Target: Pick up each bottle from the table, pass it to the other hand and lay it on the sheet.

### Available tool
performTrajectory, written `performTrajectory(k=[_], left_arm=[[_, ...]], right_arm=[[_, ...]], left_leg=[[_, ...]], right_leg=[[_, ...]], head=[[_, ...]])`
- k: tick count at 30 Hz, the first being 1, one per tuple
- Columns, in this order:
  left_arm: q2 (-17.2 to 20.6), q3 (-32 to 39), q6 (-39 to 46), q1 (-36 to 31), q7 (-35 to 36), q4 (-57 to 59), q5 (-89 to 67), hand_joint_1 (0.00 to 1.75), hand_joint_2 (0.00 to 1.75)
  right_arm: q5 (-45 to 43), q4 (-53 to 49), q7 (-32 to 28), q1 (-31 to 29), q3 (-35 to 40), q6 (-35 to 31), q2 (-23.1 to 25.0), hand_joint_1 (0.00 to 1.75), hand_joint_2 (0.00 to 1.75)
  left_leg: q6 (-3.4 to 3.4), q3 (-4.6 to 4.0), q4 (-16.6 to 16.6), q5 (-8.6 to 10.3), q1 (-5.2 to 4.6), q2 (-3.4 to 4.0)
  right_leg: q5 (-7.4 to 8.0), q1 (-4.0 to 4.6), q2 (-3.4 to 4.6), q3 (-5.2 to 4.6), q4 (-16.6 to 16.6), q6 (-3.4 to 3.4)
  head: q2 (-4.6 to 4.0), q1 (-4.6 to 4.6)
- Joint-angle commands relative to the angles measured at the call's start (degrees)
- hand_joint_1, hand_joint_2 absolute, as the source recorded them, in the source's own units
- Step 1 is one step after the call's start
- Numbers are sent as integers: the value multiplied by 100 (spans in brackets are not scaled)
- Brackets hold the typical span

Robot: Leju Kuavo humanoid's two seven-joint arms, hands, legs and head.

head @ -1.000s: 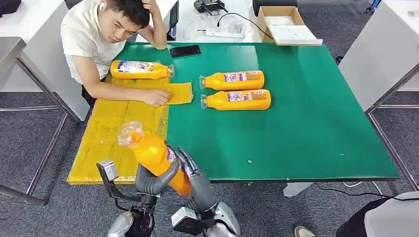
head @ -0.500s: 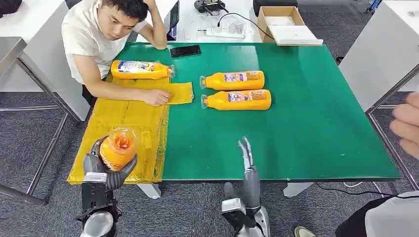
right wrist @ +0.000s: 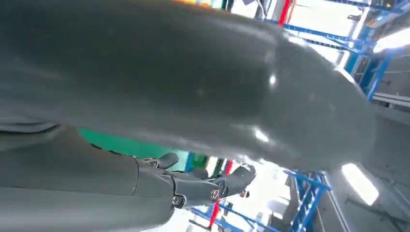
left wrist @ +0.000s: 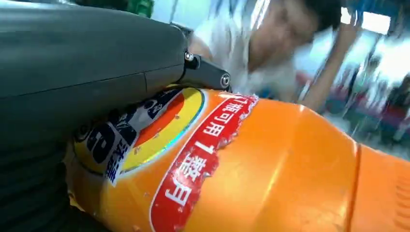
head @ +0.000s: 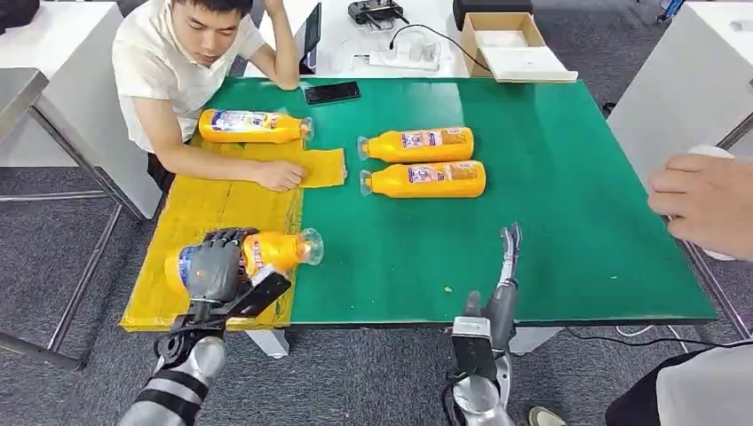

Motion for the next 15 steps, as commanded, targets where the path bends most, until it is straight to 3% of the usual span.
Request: performTrajectory(k=[1,7,8,9,13,15], left_arm=[[-126,-508,-340,-1297,499,2693,-475,175,175],[-70,-526,-497,-1394,553,2792,-519,175,175],[-73,-529,-524,-1393,553,2797,-519,112,175],[-85,-540,-647,-1397,552,2792,-512,0,175],[-113,-491,-825,-1375,517,2728,-405,0,175],[-160,-193,-1811,-1241,-118,2422,435,0,175]], right_arm=[[-97,1112,-182,-304,185,10,74,0,0],[-113,1167,-182,-306,180,30,107,0,0],[-110,1190,-182,-280,182,30,111,0,0],[-109,1194,-182,-265,185,35,108,0,0],[-104,1177,-182,-240,198,17,89,0,0],[-119,1213,-182,-244,228,-17,58,0,0]], left_leg=[[-4,20,-8,-3,3,-4],[-8,18,-5,-8,4,7],[-6,14,-6,-5,1,5],[-10,20,-6,-7,4,10],[-14,25,-5,-8,8,13],[-9,18,-6,-4,3,7]], right_leg=[[-5,3,-11,23,-10,-5],[-6,5,1,23,-6,-9],[-4,2,0,18,-5,-8],[-5,5,3,23,-6,-12],[-4,10,1,27,-9,-16],[-4,5,0,19,-7,-10]], head=[[0,0],[2,2],[2,2],[2,0],[0,0],[0,0]])
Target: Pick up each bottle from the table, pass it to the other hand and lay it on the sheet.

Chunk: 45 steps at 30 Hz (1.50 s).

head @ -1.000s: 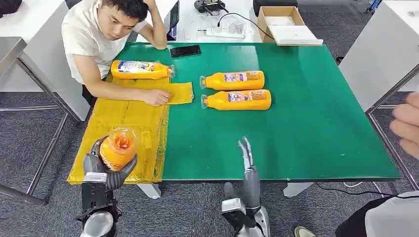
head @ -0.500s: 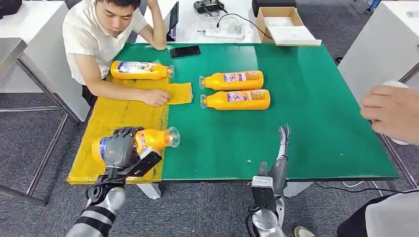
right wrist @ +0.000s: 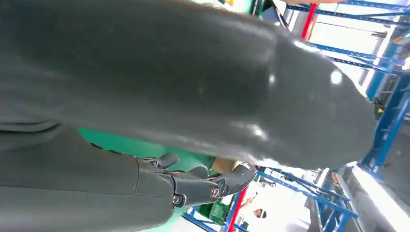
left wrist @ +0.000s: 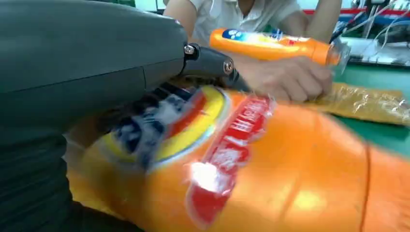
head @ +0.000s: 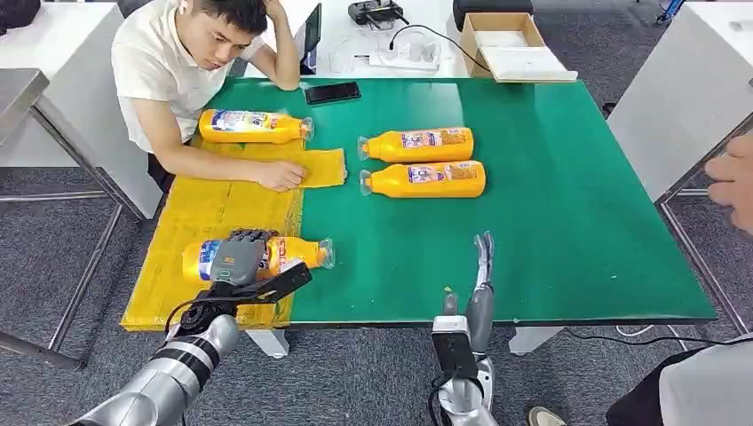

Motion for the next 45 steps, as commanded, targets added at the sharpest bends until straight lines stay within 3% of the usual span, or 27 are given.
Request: performTrajectory(k=[1,5,7,11,22,23,27,31,32,34,35,39,43,45], left_arm=[[-13,131,-1518,35,-817,79,1221,0,175],[195,-72,-2778,552,-1391,-993,2302,0,175],[308,-183,-2932,724,-1496,-1357,2559,0,175],[209,-222,-2387,976,-1652,-1936,2776,0,175],[153,-186,-2357,1075,-1735,-2124,3031,0,175],[41,-366,-1569,1904,-2242,-3576,3574,0,175],[-386,-312,-742,2445,-2872,-4716,4559,0,175],[-580,-155,-1037,2710,-2906,-5838,6859,0,175],[-505,-139,-931,2730,-2909,-6017,7016,0,175],[-337,-135,-716,2684,-3052,-5984,6699,0,175],[-283,-40,-825,2639,-3055,-5901,6863,0,175],[-287,226,-1298,2647,-2983,-5875,7349,0,175],[-323,231,-1324,2717,-2988,-5967,7347,0,175],[-317,183,-1316,2746,-3036,-6001,7278,0,175]], right_arm=[[-45,521,-182,-145,132,-99,-87,0,0],[-67,534,-182,-134,190,-91,-142,0,0],[-88,588,-182,-148,198,-109,-146,0,0],[-102,570,-182,-87,217,-212,-194,0,0],[-110,555,-182,-72,218,-246,-202,0,0],[-151,345,-182,97,122,-441,-221,0,0],[2,235,-182,211,56,-472,-197,0,0],[135,238,-182,135,310,-472,-359,0,0],[489,698,-182,-50,452,-455,-490,0,175],[836,1132,-182,-278,480,-466,-633,0,175],[1883,1496,-182,-456,9,-472,-617,0,175],[3297,2169,145,-975,-961,-472,-778,0,175],[3331,2400,81,-1166,-1099,-472,-922,0,175],[3780,2346,362,-1166,-1297,-472,-884,0,175]], left_leg=[[-6,16,-5,-3,2,8],[-8,36,-11,-6,1,11],[-6,42,-10,-4,0,-10],[-10,44,-10,-9,1,6],[-7,27,-6,-4,0,-18],[-11,34,-5,-10,4,-11],[-6,14,-4,-7,1,-11],[-3,-9,5,-13,0,-13],[-2,-20,8,-12,1,-11],[-3,-14,4,-13,2,-4],[-5,-1,3,-21,3,4],[-1,-1,-9,-6,-4,-6],[-1,6,-6,-9,-4,0],[4,-4,-4,-4,-2,-12]], right_leg=[[-2,3,2,16,-5,-5],[-4,1,8,37,-11,-7],[-5,-1,-5,50,-10,-6],[-5,0,5,50,-10,-11],[-7,-1,-16,35,-6,-7],[-11,4,-13,40,-7,-11],[-8,1,-12,17,-3,-6],[-12,0,-16,-2,1,-5],[-10,1,-14,-11,2,-5],[-7,2,-7,-8,-3,-6],[-11,3,-3,4,-4,-10],[-1,-4,-10,4,-12,-5],[-3,-3,-8,10,-10,-4],[-3,-2,-15,6,-8,-2]], head=[[-2,-2],[-2,-2],[0,0],[0,0],[0,0],[-2,-2],[0,-2],[0,0],[0,0],[0,-2],[0,0],[0,-4],[0,-4],[0,0]])
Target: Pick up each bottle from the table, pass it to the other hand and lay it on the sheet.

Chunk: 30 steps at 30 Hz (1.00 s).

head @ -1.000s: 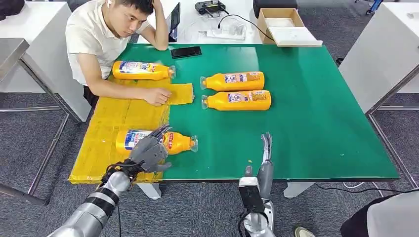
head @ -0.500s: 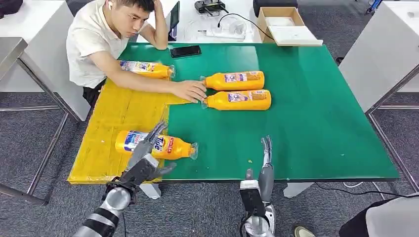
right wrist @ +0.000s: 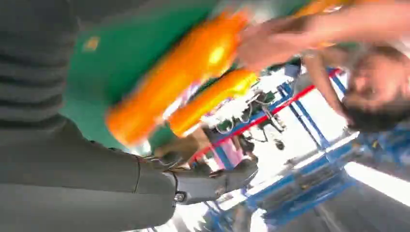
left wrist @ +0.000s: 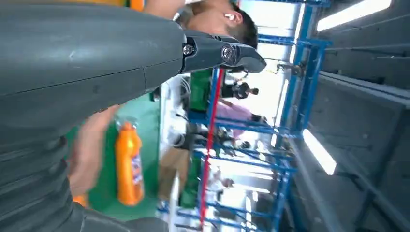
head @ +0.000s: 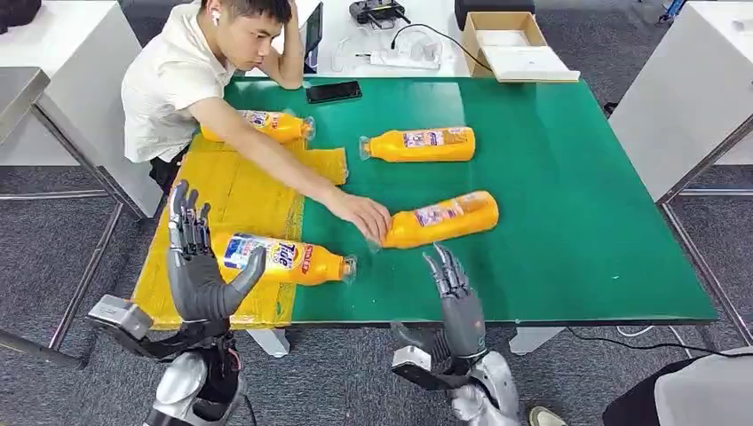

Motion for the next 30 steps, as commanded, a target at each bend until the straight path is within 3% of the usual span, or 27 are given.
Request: performTrajectory(k=[1,6,19,30], left_arm=[[85,188,-61,99,-20,-248,-11,0,175],[90,27,-10,231,-205,-473,-157,0,175],[114,-37,60,200,-195,-417,-227,0,175],[145,-327,174,-57,-50,-75,-310,0,175]], right_arm=[[528,1256,339,-747,-912,-365,-265,0,175],[535,1926,378,-1188,-847,-345,-519,0,175],[679,2231,616,-1307,-660,-339,-563,0,175],[605,3028,773,-1726,-305,567,-589,0,175]], left_leg=[[-5,17,-3,-8,2,9],[-5,18,-4,-10,-3,18],[-8,22,-1,-15,3,17],[-8,24,-2,-13,1,11]], right_leg=[[-5,3,3,17,-6,-6],[-4,-2,10,14,-3,-6],[-7,5,8,19,-5,-10],[-8,2,2,22,-5,-10]], head=[[0,0],[-2,-4],[-2,-2],[0,0]])
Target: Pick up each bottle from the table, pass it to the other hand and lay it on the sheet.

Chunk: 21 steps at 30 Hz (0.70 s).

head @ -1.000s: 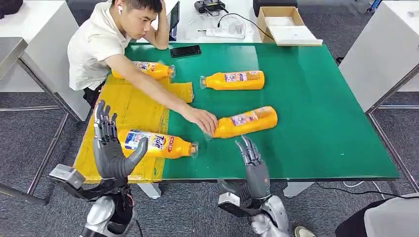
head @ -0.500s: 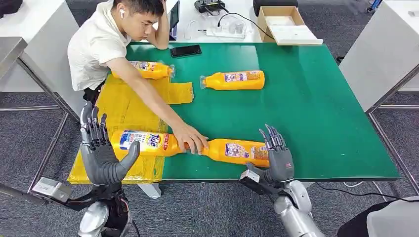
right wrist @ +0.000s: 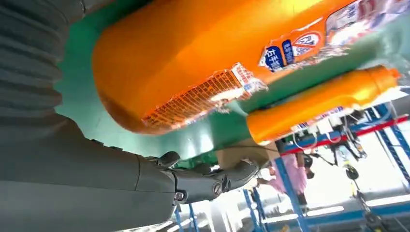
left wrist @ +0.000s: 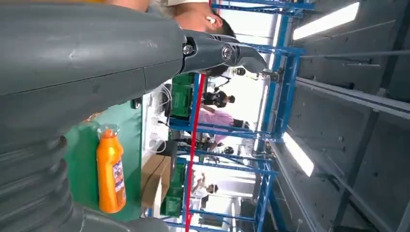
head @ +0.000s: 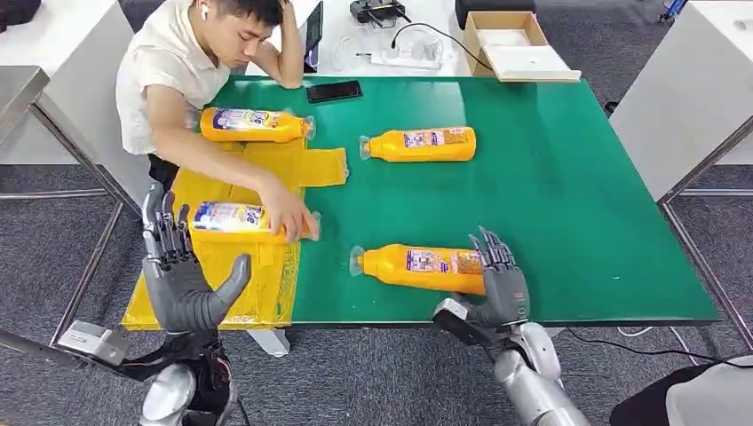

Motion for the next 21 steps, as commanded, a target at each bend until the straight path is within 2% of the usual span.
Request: performTrajectory(k=[1,7,11,17,18,20,21], left_arm=[[140,-376,48,-352,105,462,-46,0,175],[151,-491,27,-470,168,558,-55,0,175],[183,-577,-161,-568,367,629,105,0,175],[172,-577,-158,-585,367,657,104,0,175],[198,-599,-409,-593,573,673,352,0,175],[194,-601,-590,-625,709,740,498,0,175],[181,-594,-665,-650,771,794,581,0,175]], right_arm=[[25,1157,-16,-575,500,518,13,0,175],[-45,1325,56,-710,589,901,76,0,175],[-64,1532,396,-862,739,1573,46,0,175],[-69,1521,399,-846,743,1584,24,0,175],[-48,1622,690,-886,878,2149,-24,0,175],[-69,1622,836,-867,974,2539,-92,2,175],[-29,1631,874,-851,1039,2577,-124,75,175]], left_leg=[[-7,16,-3,-5,3,10],[-16,41,-4,-16,10,17],[-8,18,-3,-4,4,20],[-11,47,-6,-7,7,37],[-11,51,-9,-5,6,45],[-12,57,-9,-5,7,49],[-10,53,-6,-5,6,49]], right_leg=[[-3,4,3,15,-3,-8],[-14,12,2,39,-4,-17],[-2,5,3,13,-2,-9],[-2,10,13,33,-8,-13],[-1,9,15,36,-10,-13],[-1,10,13,43,-11,-15],[0,9,15,39,-9,-12]], head=[[0,-2],[0,0],[0,0],[0,2],[0,0],[0,2],[0,0]])
